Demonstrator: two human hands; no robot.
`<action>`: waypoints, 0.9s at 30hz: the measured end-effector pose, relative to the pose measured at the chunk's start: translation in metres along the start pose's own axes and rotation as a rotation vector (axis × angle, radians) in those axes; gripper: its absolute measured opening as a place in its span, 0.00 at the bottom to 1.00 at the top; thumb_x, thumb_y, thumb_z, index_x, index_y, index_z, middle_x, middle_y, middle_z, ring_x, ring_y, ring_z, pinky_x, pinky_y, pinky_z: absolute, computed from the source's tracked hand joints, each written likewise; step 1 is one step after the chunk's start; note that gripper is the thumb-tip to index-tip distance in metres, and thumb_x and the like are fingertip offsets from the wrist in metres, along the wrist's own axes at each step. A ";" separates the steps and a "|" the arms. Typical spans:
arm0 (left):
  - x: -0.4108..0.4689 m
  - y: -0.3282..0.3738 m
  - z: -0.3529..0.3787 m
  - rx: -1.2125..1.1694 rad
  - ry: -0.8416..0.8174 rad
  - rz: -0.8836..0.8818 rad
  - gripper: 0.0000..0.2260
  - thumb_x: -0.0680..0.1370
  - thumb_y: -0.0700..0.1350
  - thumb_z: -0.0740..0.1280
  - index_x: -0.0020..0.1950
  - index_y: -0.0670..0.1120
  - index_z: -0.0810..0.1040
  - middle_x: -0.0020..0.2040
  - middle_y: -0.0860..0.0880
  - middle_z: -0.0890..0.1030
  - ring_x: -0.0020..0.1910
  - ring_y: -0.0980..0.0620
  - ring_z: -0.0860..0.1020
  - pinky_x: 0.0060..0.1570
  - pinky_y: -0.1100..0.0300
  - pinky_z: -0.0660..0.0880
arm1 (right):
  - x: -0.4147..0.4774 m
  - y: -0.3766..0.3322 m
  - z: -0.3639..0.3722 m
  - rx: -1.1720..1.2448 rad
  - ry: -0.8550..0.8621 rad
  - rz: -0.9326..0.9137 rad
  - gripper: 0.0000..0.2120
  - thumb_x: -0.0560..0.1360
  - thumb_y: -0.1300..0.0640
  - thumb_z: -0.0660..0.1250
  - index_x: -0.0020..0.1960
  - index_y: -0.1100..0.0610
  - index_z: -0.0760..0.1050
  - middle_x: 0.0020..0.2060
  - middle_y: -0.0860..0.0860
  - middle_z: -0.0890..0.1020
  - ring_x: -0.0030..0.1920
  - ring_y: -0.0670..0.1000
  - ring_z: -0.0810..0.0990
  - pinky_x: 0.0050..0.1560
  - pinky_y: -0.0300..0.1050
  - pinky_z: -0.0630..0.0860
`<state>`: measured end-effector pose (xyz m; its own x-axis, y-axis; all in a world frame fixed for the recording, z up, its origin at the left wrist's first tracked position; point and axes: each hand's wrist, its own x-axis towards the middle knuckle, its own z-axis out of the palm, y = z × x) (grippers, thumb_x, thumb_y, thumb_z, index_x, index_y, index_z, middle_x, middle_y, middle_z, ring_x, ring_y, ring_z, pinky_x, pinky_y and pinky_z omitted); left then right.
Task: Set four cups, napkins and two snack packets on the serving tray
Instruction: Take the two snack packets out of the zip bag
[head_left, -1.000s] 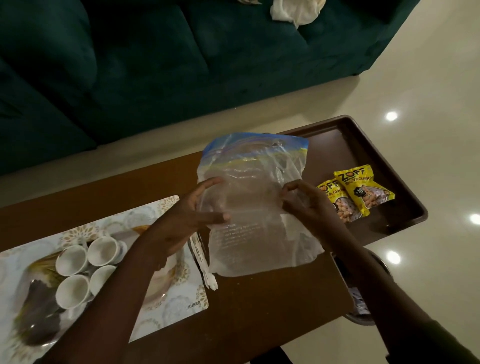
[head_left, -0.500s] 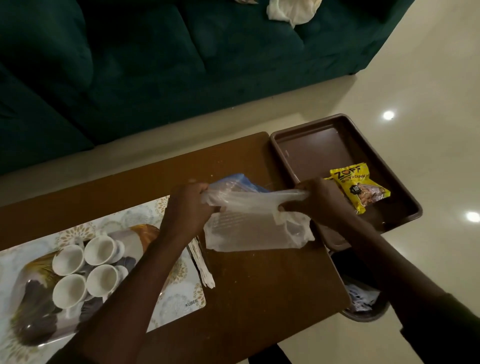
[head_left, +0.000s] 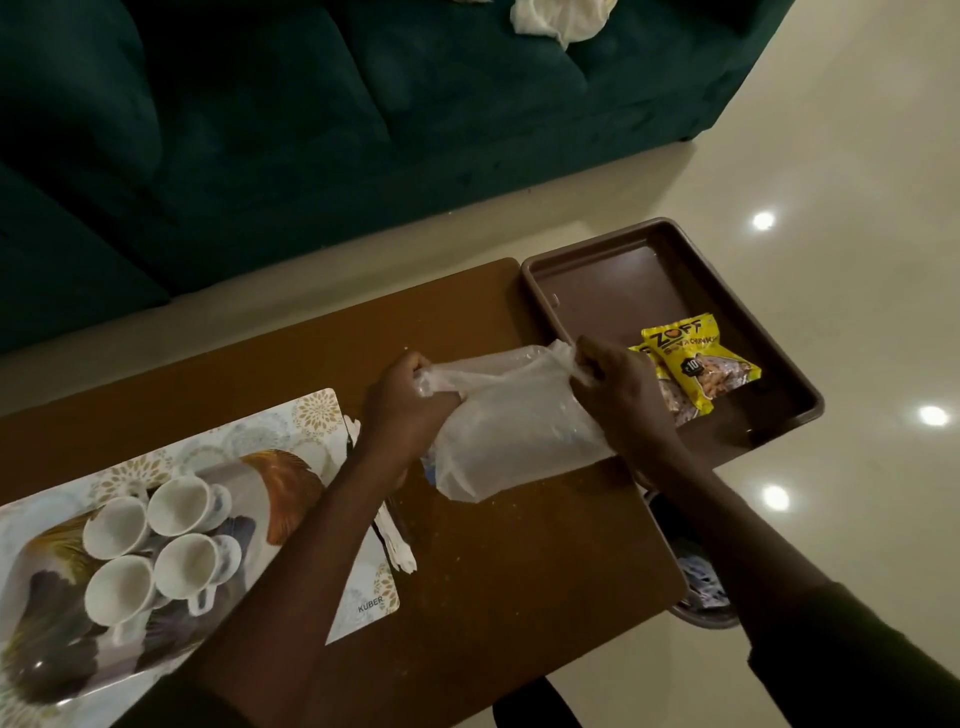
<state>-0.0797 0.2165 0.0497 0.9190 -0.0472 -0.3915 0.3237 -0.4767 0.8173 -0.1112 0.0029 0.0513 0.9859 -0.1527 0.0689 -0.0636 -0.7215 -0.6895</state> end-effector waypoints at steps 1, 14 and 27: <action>-0.003 0.004 0.002 -0.119 -0.029 -0.045 0.11 0.73 0.45 0.73 0.50 0.47 0.73 0.49 0.47 0.81 0.45 0.49 0.80 0.40 0.53 0.78 | -0.001 -0.001 0.001 -0.041 0.016 -0.056 0.12 0.69 0.70 0.64 0.32 0.58 0.66 0.27 0.51 0.71 0.28 0.48 0.67 0.28 0.45 0.62; -0.020 0.011 0.072 0.008 -0.092 -0.128 0.02 0.74 0.43 0.70 0.45 0.50 0.80 0.43 0.49 0.83 0.40 0.49 0.82 0.39 0.51 0.82 | -0.033 -0.010 0.008 -0.149 0.233 -0.105 0.06 0.67 0.67 0.59 0.36 0.57 0.66 0.30 0.49 0.69 0.29 0.50 0.65 0.24 0.48 0.65; -0.034 0.034 0.060 -0.855 -0.791 -0.485 0.35 0.76 0.70 0.51 0.68 0.47 0.75 0.61 0.41 0.81 0.51 0.47 0.82 0.35 0.62 0.74 | -0.077 -0.013 0.003 0.128 -0.126 0.063 0.30 0.65 0.43 0.76 0.62 0.53 0.74 0.62 0.47 0.75 0.61 0.42 0.70 0.54 0.20 0.63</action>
<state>-0.1139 0.1491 0.0655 0.3753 -0.6791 -0.6309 0.9027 0.1133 0.4150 -0.1853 0.0262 0.0531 0.9927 -0.1029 -0.0629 -0.1134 -0.6200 -0.7764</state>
